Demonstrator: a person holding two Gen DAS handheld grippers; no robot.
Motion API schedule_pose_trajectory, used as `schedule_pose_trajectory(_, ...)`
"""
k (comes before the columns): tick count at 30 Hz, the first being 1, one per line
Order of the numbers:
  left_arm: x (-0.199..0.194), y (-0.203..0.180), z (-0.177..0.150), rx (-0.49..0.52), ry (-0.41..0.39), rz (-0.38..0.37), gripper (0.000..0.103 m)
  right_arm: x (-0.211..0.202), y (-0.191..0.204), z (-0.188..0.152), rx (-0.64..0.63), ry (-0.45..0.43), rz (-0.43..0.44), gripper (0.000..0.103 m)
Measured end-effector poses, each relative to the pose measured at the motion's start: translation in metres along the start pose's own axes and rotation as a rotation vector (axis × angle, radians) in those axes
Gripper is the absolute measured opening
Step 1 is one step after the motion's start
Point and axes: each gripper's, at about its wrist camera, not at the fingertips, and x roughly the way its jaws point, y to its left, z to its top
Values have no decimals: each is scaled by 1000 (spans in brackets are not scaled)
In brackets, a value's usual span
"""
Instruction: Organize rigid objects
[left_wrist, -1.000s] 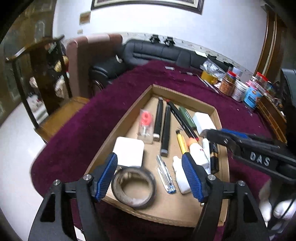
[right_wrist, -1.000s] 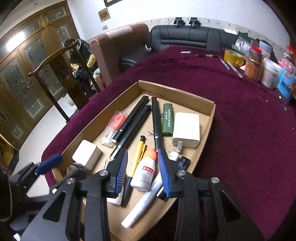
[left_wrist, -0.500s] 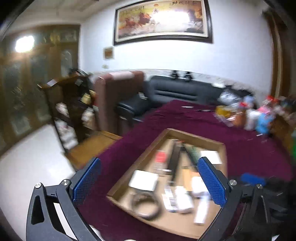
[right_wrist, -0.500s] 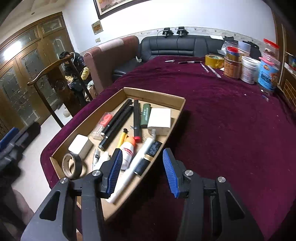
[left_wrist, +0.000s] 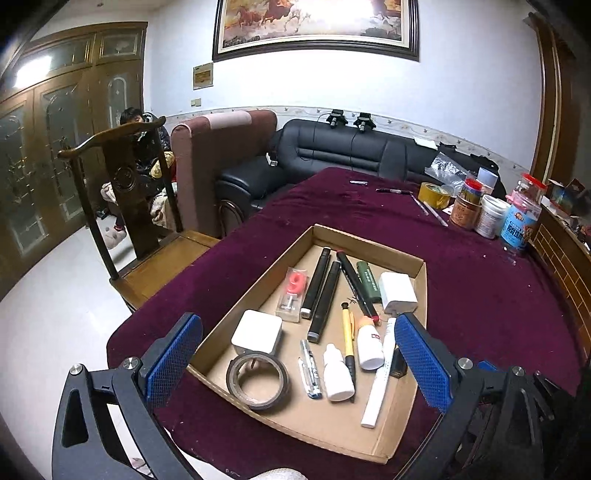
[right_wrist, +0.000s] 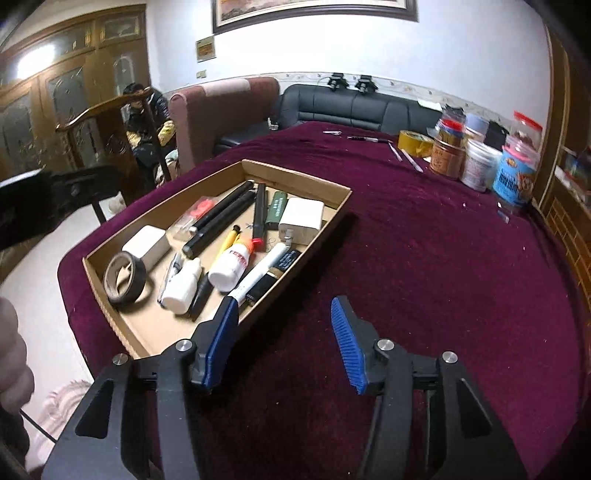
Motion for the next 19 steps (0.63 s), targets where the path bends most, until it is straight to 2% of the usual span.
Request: schedule_pose_trajectory(19,13,-5,-4,7,49,42,102,6,2,-7,-21,20,21,52)
